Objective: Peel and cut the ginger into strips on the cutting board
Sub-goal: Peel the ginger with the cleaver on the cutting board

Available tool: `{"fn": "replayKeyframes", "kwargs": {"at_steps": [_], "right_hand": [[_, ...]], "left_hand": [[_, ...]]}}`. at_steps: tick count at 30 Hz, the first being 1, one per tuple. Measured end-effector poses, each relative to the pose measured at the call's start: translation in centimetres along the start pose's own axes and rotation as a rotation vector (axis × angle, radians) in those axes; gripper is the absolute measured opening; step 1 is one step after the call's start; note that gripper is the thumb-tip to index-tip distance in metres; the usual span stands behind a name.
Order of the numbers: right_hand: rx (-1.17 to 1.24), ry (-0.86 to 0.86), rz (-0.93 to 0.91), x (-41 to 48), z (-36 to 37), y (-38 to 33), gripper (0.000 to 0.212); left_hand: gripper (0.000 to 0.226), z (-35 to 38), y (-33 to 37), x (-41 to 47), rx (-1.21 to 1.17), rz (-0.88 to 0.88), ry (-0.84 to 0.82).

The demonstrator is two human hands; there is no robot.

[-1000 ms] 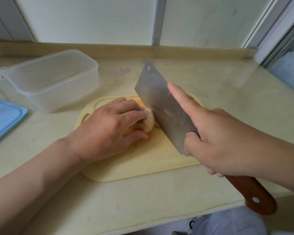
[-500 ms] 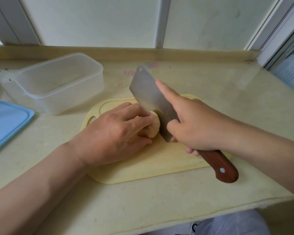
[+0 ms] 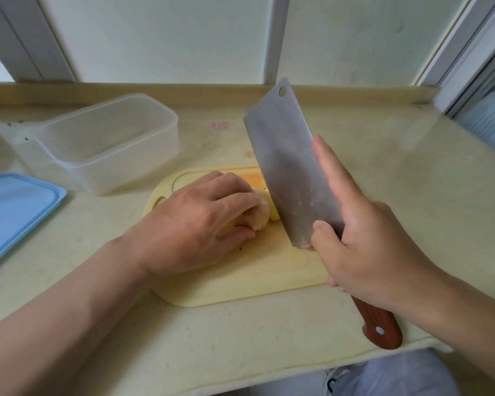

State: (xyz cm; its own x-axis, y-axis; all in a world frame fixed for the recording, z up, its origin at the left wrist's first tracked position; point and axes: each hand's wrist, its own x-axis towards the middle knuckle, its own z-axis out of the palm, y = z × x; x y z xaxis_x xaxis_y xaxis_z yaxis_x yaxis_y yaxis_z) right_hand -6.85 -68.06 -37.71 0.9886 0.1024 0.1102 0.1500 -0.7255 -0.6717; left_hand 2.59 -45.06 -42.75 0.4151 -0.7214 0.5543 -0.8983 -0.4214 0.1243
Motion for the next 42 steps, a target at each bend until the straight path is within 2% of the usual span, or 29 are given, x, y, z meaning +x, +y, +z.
{"fn": "replayKeyframes", "kwargs": {"at_steps": [13, 20, 26, 36, 42], "right_hand": [[-0.018, -0.060, 0.009, -0.3, -0.5, -0.2, 0.103], [-0.113, -0.186, 0.034, -0.4, -1.9, -0.6, 0.101], [-0.085, -0.293, 0.113, 1.8, -2.4, -2.0, 0.102], [-0.165, -0.398, 0.155, 4.0, -2.9, -3.6, 0.096], [-0.172, -0.395, 0.164, 4.4, -2.3, -3.8, 0.096]], "left_hand": [[0.038, -0.2, 0.1, 0.0, -0.003, 0.003, 0.002], [0.035, -0.1, 0.3, 0.2, 0.022, 0.032, -0.004], [0.031, -0.1, 0.1, 0.1, 0.017, 0.020, 0.007], [0.035, -0.3, 0.0, 0.1, 0.029, 0.001, 0.020], [0.037, -0.2, 0.0, 0.0, 0.046, 0.026, 0.033]]}}
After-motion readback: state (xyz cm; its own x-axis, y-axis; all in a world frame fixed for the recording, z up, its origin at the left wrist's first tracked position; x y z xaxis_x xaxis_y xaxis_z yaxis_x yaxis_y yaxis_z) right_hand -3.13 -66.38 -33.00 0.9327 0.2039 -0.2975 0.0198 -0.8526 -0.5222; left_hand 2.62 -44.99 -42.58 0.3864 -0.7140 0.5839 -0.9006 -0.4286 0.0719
